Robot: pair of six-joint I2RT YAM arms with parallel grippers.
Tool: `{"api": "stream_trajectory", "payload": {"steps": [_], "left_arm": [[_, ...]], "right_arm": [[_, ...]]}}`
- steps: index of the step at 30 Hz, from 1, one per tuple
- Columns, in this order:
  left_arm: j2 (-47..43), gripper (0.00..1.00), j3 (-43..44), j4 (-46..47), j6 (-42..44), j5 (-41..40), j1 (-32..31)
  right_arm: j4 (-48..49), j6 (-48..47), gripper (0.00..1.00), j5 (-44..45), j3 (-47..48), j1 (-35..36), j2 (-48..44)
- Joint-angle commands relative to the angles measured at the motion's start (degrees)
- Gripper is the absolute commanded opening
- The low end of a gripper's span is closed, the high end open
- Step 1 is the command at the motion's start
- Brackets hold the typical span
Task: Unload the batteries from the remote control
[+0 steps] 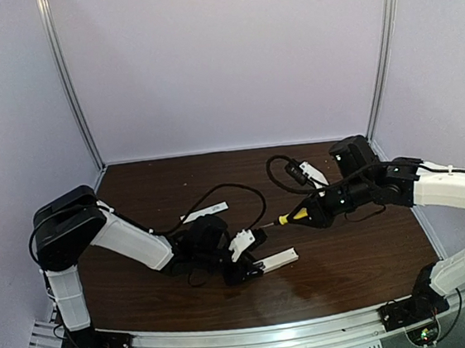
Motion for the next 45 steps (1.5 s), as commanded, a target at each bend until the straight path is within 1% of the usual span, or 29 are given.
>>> {"api": "stream_trajectory", "payload": {"steps": [1, 4, 5, 10, 12, 13, 19, 21, 23, 25, 27, 28, 29, 31, 33, 34, 36, 38, 40, 43, 45], "left_arm": [[2.0, 0.36, 2.2, 1.4, -1.6, -4.2, -1.2], [1.8, 0.4, 2.1, 2.1, -1.7, -4.5, -1.2], [1.6, 0.43, 1.9, 2.2, -1.6, -4.5, -1.2], [-2.6, 0.7, -0.9, 4.5, -1.2, -5.6, -1.2], [-5.2, 0.92, -2.6, 5.4, -1.0, -7.3, -1.2], [-6.7, 0.97, -3.3, 5.7, -0.8, -8.3, -1.2], [-15.2, 0.97, -7.0, 6.8, 0.5, -13.4, -1.2], [-18.3, 0.97, -8.9, 8.7, 0.3, -14.7, -1.2], [-21.4, 0.97, -12.2, 13.8, -0.9, -15.8, -1.2], [-23.6, 0.97, -16.2, 21.7, -2.5, -16.3, -1.2], [-22.4, 0.97, -19.9, 32.7, -3.8, -15.8, -1.2], [-20.8, 0.97, -21.0, 37.1, -4.5, -16.0, -1.2], [-19.1, 0.97, -21.1, 39.6, -4.7, -16.3, -1.1], [-16.1, 0.98, -19.6, 38.8, -5.0, -15.7, -1.1], [-14.8, 0.97, -18.2, 36.4, -3.8, -14.9, -1.1], [-14.7, 0.97, -18.1, 36.6, -3.2, -14.7, -1.1], [-14.7, 0.97, -20.7, 41.7, -2.6, -15.4, -1.1], [-14.6, 0.98, -23.6, 46.8, -2.0, -18.5, -1.1], [-14.9, 0.97, -24.1, 44.9, 0.6, -17.8, -1.1], [-16.0, 0.97, -22.6, 35.5, 6.4, -12.4, -1.1], [-16.7, 0.97, -22.2, 31.1, 8.5, -9.6, -1.1]], "right_arm": [[-0.9, 0.0, 0.0, 1.7, -0.3, -0.5, -1.4], [-1.2, 0.0, 0.0, 2.0, -0.3, -0.5, -1.7], [-1.2, 0.0, 0.0, 2.0, -0.3, -0.5, -1.7], [-1.4, 0.0, 0.0, 2.4, -0.1, -0.6, -1.9], [-1.3, 0.1, 0.0, 2.5, 0.0, -0.6, -1.8], [-1.2, 0.1, 0.0, 2.5, 0.1, -0.6, -1.7], [-1.1, 0.2, 0.0, 2.6, 0.5, -0.7, -1.2], [-1.1, 0.3, 0.0, 2.5, 0.8, -0.7, -1.0], [-0.9, 0.4, 0.0, 2.5, 0.9, -0.7, -0.9], [-0.7, 0.5, 0.0, 2.3, 1.2, -0.7, -0.7], [-0.4, 0.6, 0.0, 2.2, 1.2, -0.7, -0.5], [-0.2, 0.7, 0.0, 2.1, 1.2, -0.7, -0.3], [0.0, 0.7, 0.0, 2.0, 1.2, -0.7, -0.3], [0.3, 0.8, 0.0, 2.1, 1.2, -0.7, -0.1], [0.0, 0.9, 0.0, 2.1, 1.2, -0.7, -0.1], [-0.3, 1.0, 0.0, 2.2, 1.3, -0.7, -0.2], [-0.9, 1.0, 0.0, 2.7, 1.3, -0.7, -0.8], [-1.3, 1.1, 0.0, 3.1, 1.2, -0.7, -1.3], [-1.5, 1.2, 0.0, 3.2, 1.2, -0.7, -1.5], [-1.4, 1.6, 0.0, 2.8, 1.0, -0.7, -1.5], [-1.5, 2.1, 0.0, 2.4, 1.0, -0.7, -1.2]]}}
